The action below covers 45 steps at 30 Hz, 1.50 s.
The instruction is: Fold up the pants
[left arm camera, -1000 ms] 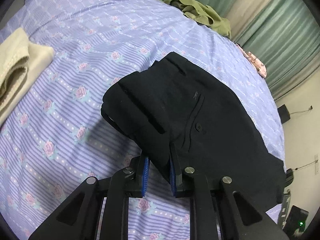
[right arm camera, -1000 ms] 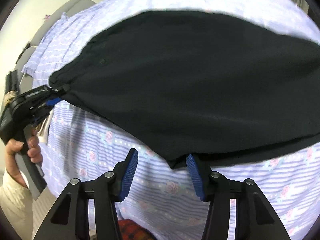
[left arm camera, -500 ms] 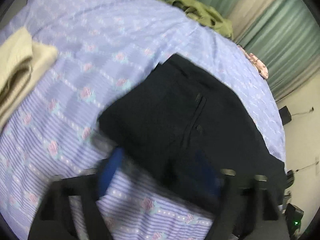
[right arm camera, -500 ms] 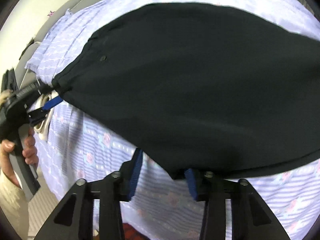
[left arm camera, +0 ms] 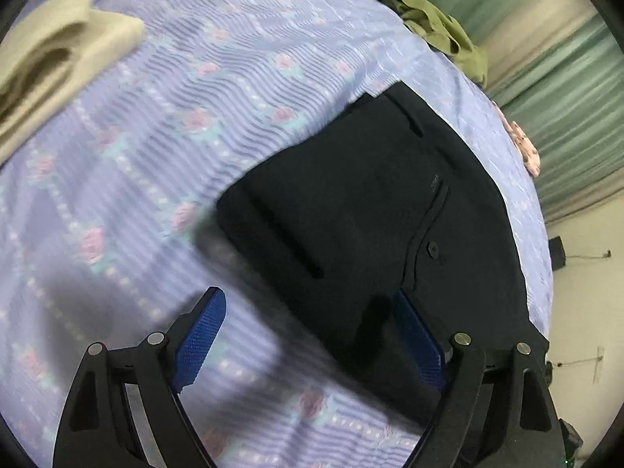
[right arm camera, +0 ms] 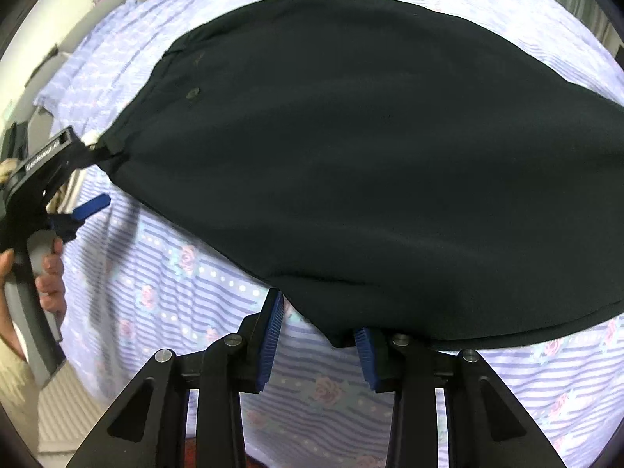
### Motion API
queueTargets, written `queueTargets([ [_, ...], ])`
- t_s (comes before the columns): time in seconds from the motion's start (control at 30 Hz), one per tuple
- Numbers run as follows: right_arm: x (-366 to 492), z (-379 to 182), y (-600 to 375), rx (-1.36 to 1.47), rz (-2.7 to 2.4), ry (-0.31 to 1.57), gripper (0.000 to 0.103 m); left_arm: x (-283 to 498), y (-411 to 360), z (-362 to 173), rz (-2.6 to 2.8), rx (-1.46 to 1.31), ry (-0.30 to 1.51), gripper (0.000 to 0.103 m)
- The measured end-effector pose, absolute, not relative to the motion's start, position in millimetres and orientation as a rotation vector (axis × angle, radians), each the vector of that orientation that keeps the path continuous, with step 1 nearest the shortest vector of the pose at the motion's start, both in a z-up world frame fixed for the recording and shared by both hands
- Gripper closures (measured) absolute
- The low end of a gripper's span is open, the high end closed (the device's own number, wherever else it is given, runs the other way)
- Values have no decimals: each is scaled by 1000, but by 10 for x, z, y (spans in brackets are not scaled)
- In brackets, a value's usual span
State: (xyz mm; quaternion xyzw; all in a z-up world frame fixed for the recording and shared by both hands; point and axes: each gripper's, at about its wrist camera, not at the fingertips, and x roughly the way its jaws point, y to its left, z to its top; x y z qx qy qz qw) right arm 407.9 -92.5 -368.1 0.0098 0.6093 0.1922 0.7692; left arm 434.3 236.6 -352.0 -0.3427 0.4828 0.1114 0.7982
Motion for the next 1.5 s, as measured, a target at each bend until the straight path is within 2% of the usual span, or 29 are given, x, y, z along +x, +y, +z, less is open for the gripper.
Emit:
queueTargets([
  [0.07, 4102, -3686, -913, 32, 412, 1329, 66, 4460, 2321, -3484, 212, -718, 1011, 23],
  [0.1, 4113, -3675, -921, 46, 413, 1333, 66, 4504, 2304, -3464, 223, -702, 1008, 45],
  [0.17, 4122, -3668, -912, 46, 420, 1340, 68, 4569, 2304, -3442, 285, -666, 1021, 77],
  [0.27, 4068, -3598, -894, 26, 445, 1348, 78, 4487, 2314, -3296, 308, -650, 987, 81],
  [0.3, 4032, -3541, -883, 26, 466, 1343, 85, 4429, 2321, -3205, 311, -635, 959, 81],
  [0.37, 3966, -3463, -853, 19, 495, 1341, 88, 4367, 2331, -3107, 316, -604, 925, 81],
  [0.47, 3944, -3550, -790, -21, 499, 1366, 90, 4448, 2366, -3368, 324, -593, 1010, 79],
  [0.53, 4009, -3673, -788, -17, 459, 1398, 91, 4469, 2396, -3486, 325, -600, 1035, 72],
  [0.57, 4029, -3699, -780, -11, 442, 1412, 91, 4480, 2410, -3511, 324, -599, 1046, 63],
  [0.6, 4033, -3702, -771, -22, 426, 1419, 89, 4491, 2424, -3513, 327, -582, 1062, 48],
  [0.67, 3994, -3670, -713, -101, 390, 1414, 75, 4501, 2420, -3456, 360, -509, 1087, 24],
  [0.7, 3943, -3627, -664, -162, 375, 1412, 68, 4490, 2423, -3391, 365, -464, 1090, 24],
  [0.73, 3905, -3580, -637, -188, 376, 1406, 65, 4442, 2396, -3288, 354, -407, 1081, 24],
  [0.83, 3803, -3273, -619, -124, 444, 1389, 65, 4345, 2316, -2891, 299, -257, 1004, 20],
  [0.87, 3789, -3080, -618, -122, 450, 1332, 62, 4357, 2309, -2764, 266, -220, 975, 16],
  [0.9, 3807, -2949, -613, -138, 439, 1276, 51, 4399, 2324, -2670, 226, -203, 955, 14],
  [0.93, 3850, -2838, -591, -148, 416, 1216, 37, 4469, 2359, -2611, 192, -196, 940, 14],
  [0.97, 3914, -2757, -614, -147, 393, 1156, 35, 4577, 2396, -2561, 146, -188, 927, 14],
  [1.07, 4271, -2694, -645, -157, 298, 1040, 35, 4951, 2496, -2548, 30, -181, 926, 15],
  [1.23, 5097, -2833, -747, -132, 170, 947, 35, 5743, 2526, -2835, -61, -183, 1011, 25],
  [1.43, 5710, -3054, -730, -107, 129, 974, 35, 6237, 2512, -3221, -76, -178, 1117, 26],
  [1.47, 5749, -3084, -771, -108, 126, 977, 35, 6306, 2484, -3298, -96, -176, 1143, 29],
  [1.5, 5738, -3084, -754, -108, 126, 974, 35, 6344, 2468, -3350, -102, -173, 1158, 40],
])
